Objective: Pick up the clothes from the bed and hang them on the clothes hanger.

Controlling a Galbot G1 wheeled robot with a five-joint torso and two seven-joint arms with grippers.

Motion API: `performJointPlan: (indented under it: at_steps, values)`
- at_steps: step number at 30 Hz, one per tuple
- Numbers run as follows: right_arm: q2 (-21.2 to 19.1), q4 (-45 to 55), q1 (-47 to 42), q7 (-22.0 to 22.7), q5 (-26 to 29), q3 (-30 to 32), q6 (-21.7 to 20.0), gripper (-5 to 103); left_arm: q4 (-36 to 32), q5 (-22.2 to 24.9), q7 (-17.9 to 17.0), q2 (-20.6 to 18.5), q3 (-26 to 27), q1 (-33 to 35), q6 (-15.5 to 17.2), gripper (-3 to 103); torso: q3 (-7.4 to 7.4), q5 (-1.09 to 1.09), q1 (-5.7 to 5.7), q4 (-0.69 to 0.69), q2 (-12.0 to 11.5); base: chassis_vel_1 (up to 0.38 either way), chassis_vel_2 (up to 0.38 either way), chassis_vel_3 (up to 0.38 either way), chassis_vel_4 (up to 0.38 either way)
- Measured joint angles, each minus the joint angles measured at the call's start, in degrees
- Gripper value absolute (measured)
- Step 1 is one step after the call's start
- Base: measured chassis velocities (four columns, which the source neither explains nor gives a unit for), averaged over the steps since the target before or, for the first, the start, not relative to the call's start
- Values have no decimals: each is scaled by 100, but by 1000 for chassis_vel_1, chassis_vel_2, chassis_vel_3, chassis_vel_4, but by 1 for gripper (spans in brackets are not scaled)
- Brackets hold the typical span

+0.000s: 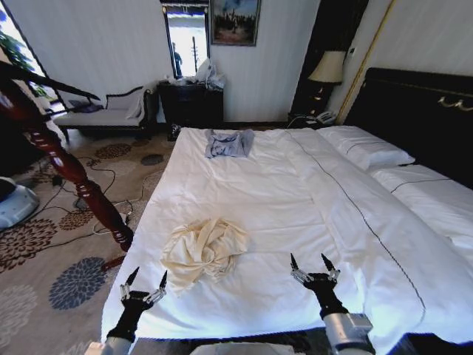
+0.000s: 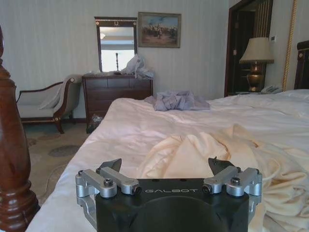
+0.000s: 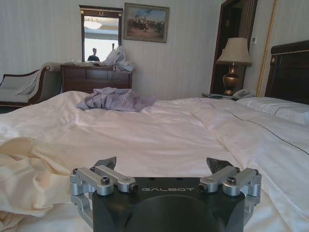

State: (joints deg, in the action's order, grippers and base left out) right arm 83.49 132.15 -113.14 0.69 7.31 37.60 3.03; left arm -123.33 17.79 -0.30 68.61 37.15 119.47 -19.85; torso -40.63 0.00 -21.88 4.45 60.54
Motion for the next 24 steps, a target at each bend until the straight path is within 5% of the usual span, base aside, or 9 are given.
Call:
performJointPlan:
  at_steps: [17, 24]
  values:
    - [50, -16, -64, 60, -14, -87, -33, 100, 167, -84, 23, -25, -38, 101, -188, 100, 0, 0, 0, 0, 0, 0, 0, 0, 0]
    - [47, -15, -39, 103, 80, -92, -104, 100, 80, -199, 41, -151, -247, -95, 46, 100, 0, 0, 0, 0, 0, 0, 0, 0, 0]
